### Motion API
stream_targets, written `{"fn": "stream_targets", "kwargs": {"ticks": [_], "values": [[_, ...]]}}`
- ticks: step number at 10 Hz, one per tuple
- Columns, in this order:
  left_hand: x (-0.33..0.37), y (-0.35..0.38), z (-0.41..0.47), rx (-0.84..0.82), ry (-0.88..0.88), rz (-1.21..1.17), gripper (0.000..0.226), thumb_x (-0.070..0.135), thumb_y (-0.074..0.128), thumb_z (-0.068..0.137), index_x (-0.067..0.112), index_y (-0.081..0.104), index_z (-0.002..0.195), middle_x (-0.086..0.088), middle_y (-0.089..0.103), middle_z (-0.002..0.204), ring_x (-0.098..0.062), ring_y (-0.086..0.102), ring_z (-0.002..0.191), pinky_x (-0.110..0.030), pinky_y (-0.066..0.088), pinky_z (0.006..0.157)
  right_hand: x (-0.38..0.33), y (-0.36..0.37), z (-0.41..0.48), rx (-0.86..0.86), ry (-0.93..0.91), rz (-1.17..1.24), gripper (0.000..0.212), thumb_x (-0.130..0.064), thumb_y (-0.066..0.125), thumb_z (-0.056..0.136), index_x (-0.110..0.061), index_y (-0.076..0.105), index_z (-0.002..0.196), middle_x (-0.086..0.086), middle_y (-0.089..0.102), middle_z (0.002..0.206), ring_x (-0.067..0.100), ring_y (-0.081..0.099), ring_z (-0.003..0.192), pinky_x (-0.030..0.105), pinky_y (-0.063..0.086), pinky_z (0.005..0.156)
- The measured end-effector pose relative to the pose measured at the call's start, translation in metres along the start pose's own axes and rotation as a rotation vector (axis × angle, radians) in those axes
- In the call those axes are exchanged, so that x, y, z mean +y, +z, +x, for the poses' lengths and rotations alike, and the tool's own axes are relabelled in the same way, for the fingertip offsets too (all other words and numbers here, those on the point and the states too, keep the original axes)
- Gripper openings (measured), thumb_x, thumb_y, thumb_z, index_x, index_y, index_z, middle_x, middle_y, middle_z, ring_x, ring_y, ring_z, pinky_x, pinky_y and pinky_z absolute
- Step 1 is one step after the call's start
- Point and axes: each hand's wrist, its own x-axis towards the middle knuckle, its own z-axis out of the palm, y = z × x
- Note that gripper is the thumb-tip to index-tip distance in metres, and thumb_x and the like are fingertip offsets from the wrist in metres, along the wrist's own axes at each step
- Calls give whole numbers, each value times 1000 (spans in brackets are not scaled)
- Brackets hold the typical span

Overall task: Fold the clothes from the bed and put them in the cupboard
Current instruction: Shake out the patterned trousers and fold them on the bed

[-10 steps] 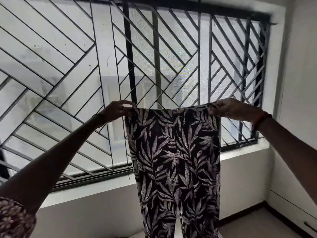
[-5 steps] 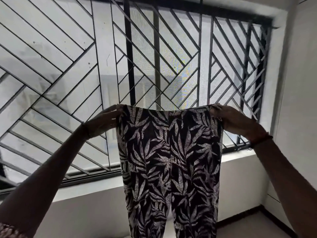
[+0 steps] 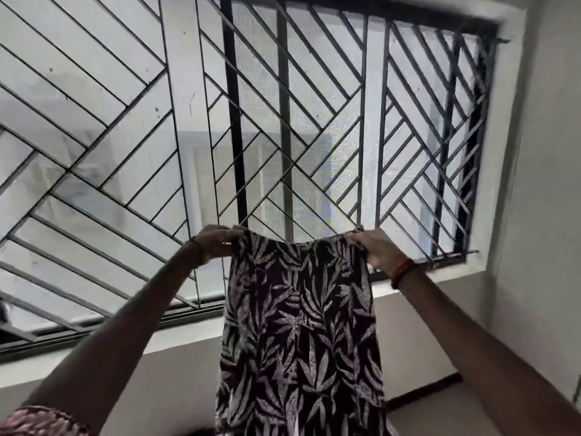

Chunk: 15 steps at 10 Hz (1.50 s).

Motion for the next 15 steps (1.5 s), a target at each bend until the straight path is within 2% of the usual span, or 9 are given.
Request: {"fn": "stream_targets", "kwargs": {"ticks": [1, 2, 3, 7, 9, 11, 12, 13, 15], "values": [[32, 38, -54, -70, 34, -227, 25, -1, 53, 91, 12, 71, 80, -5, 65, 84, -14, 64, 75, -26, 56, 74, 14, 20, 3, 73, 27, 13, 26, -16, 60, 89, 3, 63, 107, 15, 61, 95, 26, 59, 85, 43, 52, 88], [35, 58, -45, -76, -61, -284, 18, 2, 49, 94, 3, 58, 78, -7, 61, 73, -12, 66, 63, -24, 58, 64, 15, 42, -4, 190, -8, 90, 19, -8, 66, 84, 8, 65, 93, 13, 58, 75, 23, 55, 72, 28, 49, 63], [41, 74, -42, -151, -7, -302, 22, -1, 46, 94, 2, 54, 73, -9, 58, 73, -10, 65, 58, -20, 56, 61, 11, 63, -11, 197, -69, 149, 11, -4, 68, 80, 0, 66, 70, 15, 60, 76, 23, 56, 72, 34, 44, 63], [68, 113, -35, -157, 93, -255, 15, 12, 57, 92, 9, 57, 78, -3, 59, 67, -6, 56, 50, -15, 47, 49, -16, 100, -19, 7, -190, 194, 19, -14, 65, 88, -7, 67, 70, 2, 66, 61, 12, 61, 53, 25, 51, 56], [75, 106, -33, -211, 139, -373, 19, 10, 42, 99, 4, 51, 115, -11, 62, 93, -9, 68, 67, -23, 56, 70, -29, 80, -34, -243, -231, 299, 18, -16, 68, 85, 1, 68, 92, 6, 71, 75, 14, 68, 67, 21, 55, 61], [70, 102, -22, -107, 469, 114, 45, 5, 64, 87, 1, 46, 128, -8, 61, 100, 2, 63, 81, -20, 53, 77, -32, 74, -31, -202, -249, 233, 14, -10, 57, 93, -1, 64, 85, 1, 70, 67, 10, 67, 62, 21, 55, 64], [70, 102, -16, 56, 710, 480, 76, 43, 72, 69, 10, 48, 132, -14, 51, 124, -15, 50, 112, -30, 41, 98, -32, 69, -31, -221, -212, 310, 21, -15, 52, 96, -5, 64, 82, -1, 69, 63, 9, 64, 58, 22, 52, 63], [72, 97, -17, -87, 608, 451, 66, 40, 72, 74, 6, 51, 126, -18, 58, 122, -27, 55, 114, -36, 44, 96, -31, 65, -37, -250, -216, 381, 20, -16, 51, 97, -6, 65, 89, 1, 69, 67, 10, 65, 61, 20, 54, 63], [72, 114, -18, -210, 510, 462, 26, 28, 60, 92, 8, 54, 76, 1, 44, 65, -10, 39, 60, -23, 32, 56, -10, 65, -44, -112, -324, 290, 18, -20, 54, 96, -7, 66, 99, 8, 67, 89, 16, 64, 81, 23, 52, 75]]}}
